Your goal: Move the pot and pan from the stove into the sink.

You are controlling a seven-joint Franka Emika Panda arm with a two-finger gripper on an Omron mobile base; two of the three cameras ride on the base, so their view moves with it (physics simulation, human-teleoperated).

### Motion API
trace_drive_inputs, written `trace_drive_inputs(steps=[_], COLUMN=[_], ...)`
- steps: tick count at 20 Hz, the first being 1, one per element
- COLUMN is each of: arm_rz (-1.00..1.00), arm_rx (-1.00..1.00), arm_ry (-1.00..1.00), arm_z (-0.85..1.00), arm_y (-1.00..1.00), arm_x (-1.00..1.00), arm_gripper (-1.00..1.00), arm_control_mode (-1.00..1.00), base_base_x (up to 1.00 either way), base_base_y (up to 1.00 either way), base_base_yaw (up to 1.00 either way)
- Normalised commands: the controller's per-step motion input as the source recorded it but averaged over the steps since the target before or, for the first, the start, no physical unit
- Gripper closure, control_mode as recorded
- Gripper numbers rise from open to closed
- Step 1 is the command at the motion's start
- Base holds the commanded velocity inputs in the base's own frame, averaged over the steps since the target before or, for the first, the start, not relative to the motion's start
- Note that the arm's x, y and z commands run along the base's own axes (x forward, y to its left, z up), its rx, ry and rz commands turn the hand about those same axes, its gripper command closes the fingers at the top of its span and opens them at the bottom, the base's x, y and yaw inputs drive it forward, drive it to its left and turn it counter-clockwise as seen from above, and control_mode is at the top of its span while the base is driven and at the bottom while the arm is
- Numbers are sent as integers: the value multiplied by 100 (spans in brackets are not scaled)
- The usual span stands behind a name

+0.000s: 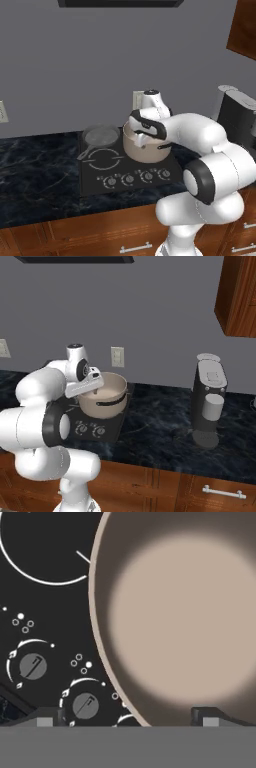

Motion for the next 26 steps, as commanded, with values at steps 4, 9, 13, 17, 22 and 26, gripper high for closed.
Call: trace_drive_inputs(steps=[4,9,13,17,22,26], arm_rz=[2,2,2,3,1,0], arm_rx=[-2,-1,-1,0,-1,0], arm_ry=[1,1,1,0,0,0], arm_z=[-16,-23,-24,-22,-7,0], arm_y=[4,0,0,0,0,0], arm_x=[6,12,17,22,2,0], arm_gripper=[-100,-100,-100,-100,100,100], arm_control_mode=[-100,-100,-100,-100,-100,-100], base_base_x=[0,0,0,0,0,0], base_base_y=[0,0,0,0,0,0], base_base_yaw=[0,0,0,0,0,0])
